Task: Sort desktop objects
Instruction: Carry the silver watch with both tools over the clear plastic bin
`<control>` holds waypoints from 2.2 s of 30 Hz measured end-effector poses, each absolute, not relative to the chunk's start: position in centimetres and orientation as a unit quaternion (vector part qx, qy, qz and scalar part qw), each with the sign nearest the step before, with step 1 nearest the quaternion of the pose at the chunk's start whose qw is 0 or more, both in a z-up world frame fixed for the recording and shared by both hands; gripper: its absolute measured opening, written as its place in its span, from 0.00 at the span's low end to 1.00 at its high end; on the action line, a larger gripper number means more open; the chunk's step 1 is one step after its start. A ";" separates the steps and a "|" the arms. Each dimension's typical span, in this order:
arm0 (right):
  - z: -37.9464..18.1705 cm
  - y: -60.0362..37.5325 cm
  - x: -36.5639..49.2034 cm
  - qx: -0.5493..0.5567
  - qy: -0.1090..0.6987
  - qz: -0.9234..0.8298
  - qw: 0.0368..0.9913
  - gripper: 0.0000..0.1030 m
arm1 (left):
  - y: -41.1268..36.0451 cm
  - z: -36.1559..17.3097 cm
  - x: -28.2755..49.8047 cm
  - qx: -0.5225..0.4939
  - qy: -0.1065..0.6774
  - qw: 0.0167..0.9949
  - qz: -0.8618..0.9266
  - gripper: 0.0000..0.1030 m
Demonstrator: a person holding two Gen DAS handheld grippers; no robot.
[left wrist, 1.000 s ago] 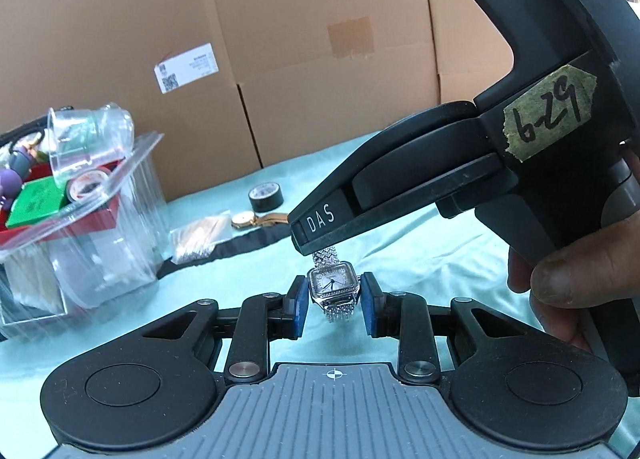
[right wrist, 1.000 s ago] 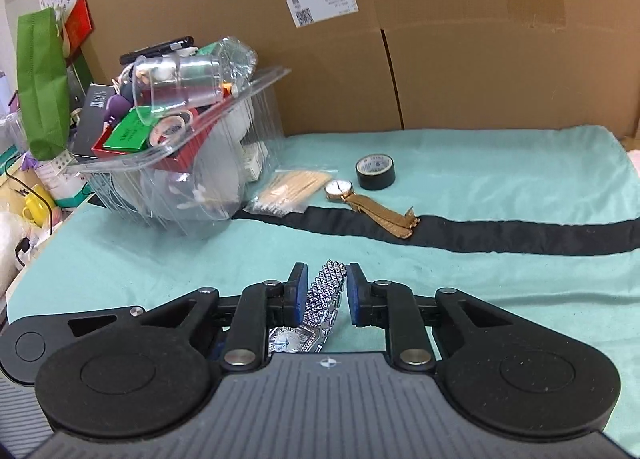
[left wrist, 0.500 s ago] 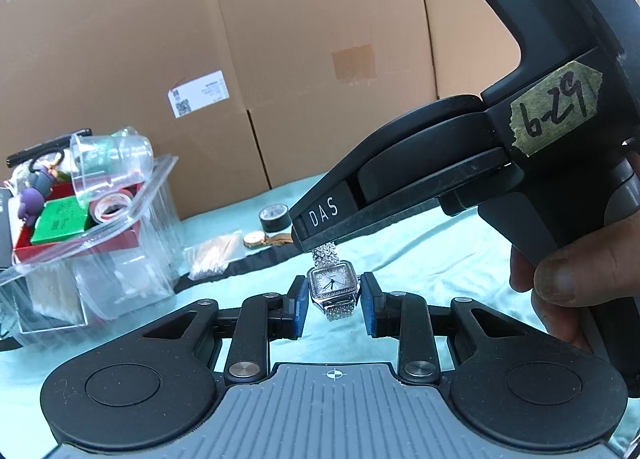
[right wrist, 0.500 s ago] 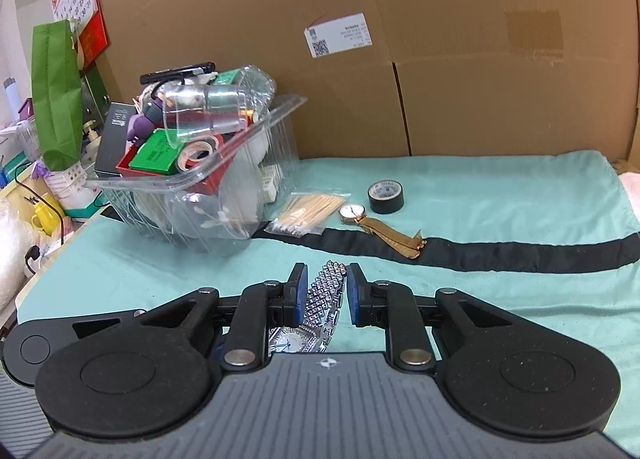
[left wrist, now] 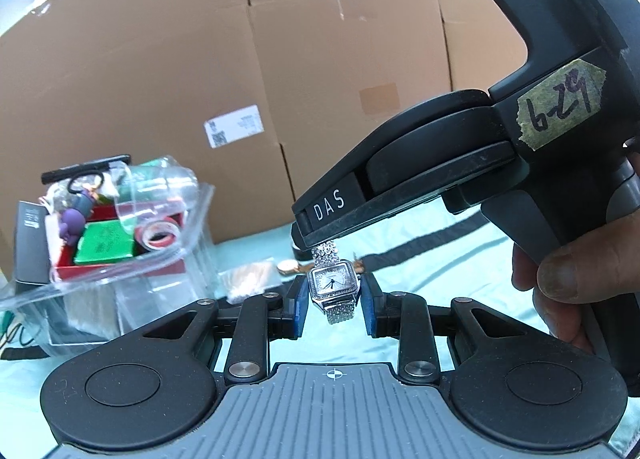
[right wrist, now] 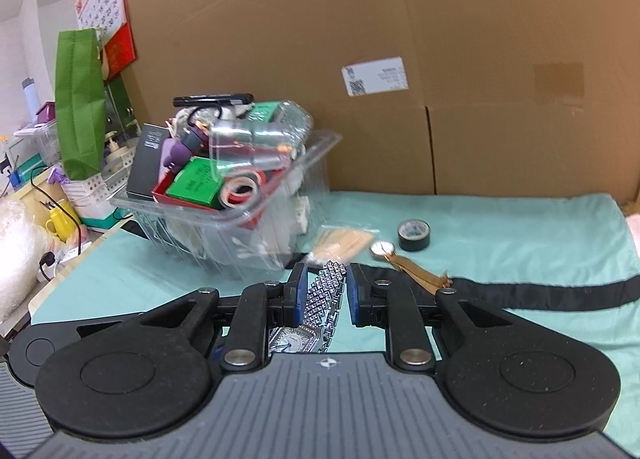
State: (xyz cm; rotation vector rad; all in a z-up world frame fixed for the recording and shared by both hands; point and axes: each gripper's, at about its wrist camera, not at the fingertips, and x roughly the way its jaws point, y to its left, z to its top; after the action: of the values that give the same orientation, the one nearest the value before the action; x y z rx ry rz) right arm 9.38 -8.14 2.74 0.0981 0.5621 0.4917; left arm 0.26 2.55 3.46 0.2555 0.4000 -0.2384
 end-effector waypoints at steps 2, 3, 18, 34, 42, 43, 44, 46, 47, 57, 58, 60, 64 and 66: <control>3.3 -7.5 9.3 0.043 0.269 0.243 0.931 0.22 | 3.2 3.9 0.2 0.123 0.193 0.967 -0.114 0.24; 3.6 -7.2 9.3 0.040 0.266 0.246 0.931 0.22 | 3.5 4.0 0.2 0.122 0.190 0.968 -0.111 0.24; 7.3 -0.8 10.6 0.009 0.232 0.295 0.927 0.22 | 9.4 7.2 0.7 0.099 0.161 0.980 -0.055 0.24; 10.3 5.8 14.3 -0.005 0.208 0.345 0.915 0.16 | 15.9 10.3 4.6 0.080 0.135 0.988 0.007 0.24; 10.3 8.2 17.3 -0.011 0.210 0.352 0.912 0.13 | 17.3 10.9 8.3 0.086 0.128 0.988 0.017 0.24; 10.2 8.4 17.7 -0.011 0.212 0.350 0.912 0.13 | 17.3 10.7 8.9 0.088 0.130 0.988 0.016 0.24; 10.0 8.5 18.1 -0.010 0.213 0.349 0.912 0.13 | 17.6 10.7 9.2 0.090 0.133 0.987 0.019 0.24; 9.9 8.4 18.9 -0.006 0.215 0.346 0.913 0.13 | 17.7 10.5 10.3 0.092 0.139 0.986 0.024 0.24; 9.8 8.4 19.2 -0.007 0.215 0.343 0.914 0.13 | 17.7 10.4 10.5 0.091 0.140 0.986 0.023 0.24; 8.6 8.5 22.6 -0.007 0.231 0.328 0.916 0.14 | 17.7 9.5 14.2 0.096 0.149 0.984 0.022 0.24; 8.4 8.5 22.9 -0.008 0.234 0.326 0.916 0.14 | 17.6 9.4 14.6 0.097 0.152 0.983 0.020 0.24; 8.1 8.3 23.5 -0.003 0.237 0.321 0.917 0.14 | 17.4 9.2 15.3 0.102 0.154 0.983 0.019 0.24; 7.6 7.8 24.1 0.005 0.241 0.313 0.919 0.15 | 17.0 8.9 16.3 0.111 0.159 0.981 0.010 0.24; 7.4 7.5 24.3 0.010 0.245 0.311 0.918 0.15 | 16.7 8.6 16.8 0.116 0.162 0.980 0.013 0.24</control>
State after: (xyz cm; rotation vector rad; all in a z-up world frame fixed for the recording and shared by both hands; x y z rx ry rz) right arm 24.29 7.47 7.38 0.0196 0.5035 0.6399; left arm 16.77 16.68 8.59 0.2326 0.3253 0.0253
